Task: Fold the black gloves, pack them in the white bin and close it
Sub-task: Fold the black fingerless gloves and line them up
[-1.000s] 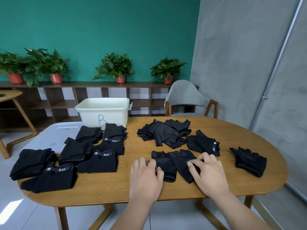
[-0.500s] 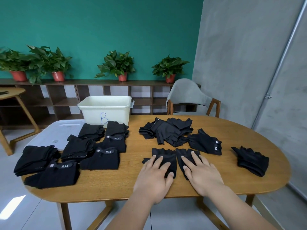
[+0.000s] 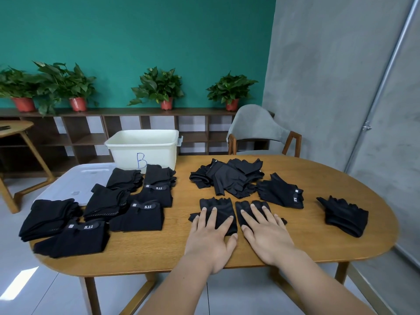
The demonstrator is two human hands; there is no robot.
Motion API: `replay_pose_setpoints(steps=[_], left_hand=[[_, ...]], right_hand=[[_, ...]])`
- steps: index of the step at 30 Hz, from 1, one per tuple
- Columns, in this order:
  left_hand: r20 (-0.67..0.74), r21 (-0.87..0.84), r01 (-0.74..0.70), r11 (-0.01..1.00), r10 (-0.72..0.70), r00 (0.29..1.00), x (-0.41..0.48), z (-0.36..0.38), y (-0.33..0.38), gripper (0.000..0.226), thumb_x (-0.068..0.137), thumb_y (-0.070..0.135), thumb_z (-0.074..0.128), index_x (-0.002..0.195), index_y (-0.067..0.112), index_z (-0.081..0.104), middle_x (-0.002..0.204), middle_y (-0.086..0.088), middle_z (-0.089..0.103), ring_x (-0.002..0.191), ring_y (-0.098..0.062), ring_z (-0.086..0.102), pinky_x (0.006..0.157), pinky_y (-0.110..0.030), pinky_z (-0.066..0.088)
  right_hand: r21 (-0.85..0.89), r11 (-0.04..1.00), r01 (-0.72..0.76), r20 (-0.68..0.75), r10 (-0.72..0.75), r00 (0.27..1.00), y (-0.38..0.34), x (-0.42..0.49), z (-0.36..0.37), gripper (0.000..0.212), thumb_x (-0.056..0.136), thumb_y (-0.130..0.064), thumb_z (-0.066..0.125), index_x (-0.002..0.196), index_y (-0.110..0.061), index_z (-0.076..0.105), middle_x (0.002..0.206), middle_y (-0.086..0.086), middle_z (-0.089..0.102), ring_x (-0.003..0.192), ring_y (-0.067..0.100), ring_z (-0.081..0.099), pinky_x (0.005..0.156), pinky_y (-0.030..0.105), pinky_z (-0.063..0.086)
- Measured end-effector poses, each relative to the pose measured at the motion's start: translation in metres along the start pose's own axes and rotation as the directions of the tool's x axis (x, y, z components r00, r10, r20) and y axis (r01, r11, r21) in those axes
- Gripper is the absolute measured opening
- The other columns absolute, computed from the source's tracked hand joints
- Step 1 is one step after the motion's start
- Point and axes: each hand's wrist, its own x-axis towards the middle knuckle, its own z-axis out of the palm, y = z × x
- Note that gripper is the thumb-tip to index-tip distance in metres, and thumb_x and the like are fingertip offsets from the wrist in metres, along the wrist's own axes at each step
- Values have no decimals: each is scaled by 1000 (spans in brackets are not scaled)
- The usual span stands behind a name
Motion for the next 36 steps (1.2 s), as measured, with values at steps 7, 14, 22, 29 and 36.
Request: replay_pose_setpoints(steps=[7, 14, 22, 29, 36], left_hand=[[-354, -129, -45, 991, -4, 935, -14, 1, 0, 59, 104, 59, 28, 152, 32, 48, 162, 4, 34, 157, -22, 15, 130, -44, 18], [-431, -184, 1, 983, -81, 899, -18, 3, -1, 42, 102, 53, 32, 113, 30, 64, 109, 14, 48, 110, -11, 42, 103, -33, 41], [-375, -340, -69, 938, -68, 924, -20, 2, -5, 46, 105, 46, 41, 142, 28, 61, 135, 16, 52, 130, -5, 40, 113, -21, 33], [-391, -365, -10, 931, -144, 909, -19, 5, -6, 47, 106, 41, 44, 144, 21, 63, 153, 10, 49, 150, -11, 30, 126, -24, 14], [-346, -345, 32, 938, -159, 925, -19, 5, -6, 46, 107, 44, 41, 145, 28, 63, 153, 10, 50, 151, -21, 32, 129, -33, 15]], right_hand=[[155, 983, 96, -650, 28, 759, -3, -26, 5, 27, 96, -34, 68, 121, -29, 73, 141, -4, 55, 136, 22, 45, 111, 46, 41], [287, 954, -90, -558, 243, 794, 1, -20, 17, 10, 95, -33, 69, 91, -29, 77, 97, -12, 57, 93, 12, 53, 82, 35, 47], [466, 874, -138, -565, 414, 714, 6, -18, 18, 22, 92, -32, 73, 111, -22, 75, 115, -5, 62, 112, 19, 53, 91, 43, 53], [331, 788, -519, -385, 615, 688, 2, -15, 9, 52, 91, -69, 57, 116, -25, 71, 121, 8, 55, 119, 33, 43, 101, 48, 40], [519, 754, -402, -399, 630, 666, 7, -15, 9, 12, 97, -47, 64, 96, -35, 69, 99, -4, 63, 106, 29, 52, 99, 49, 41]])
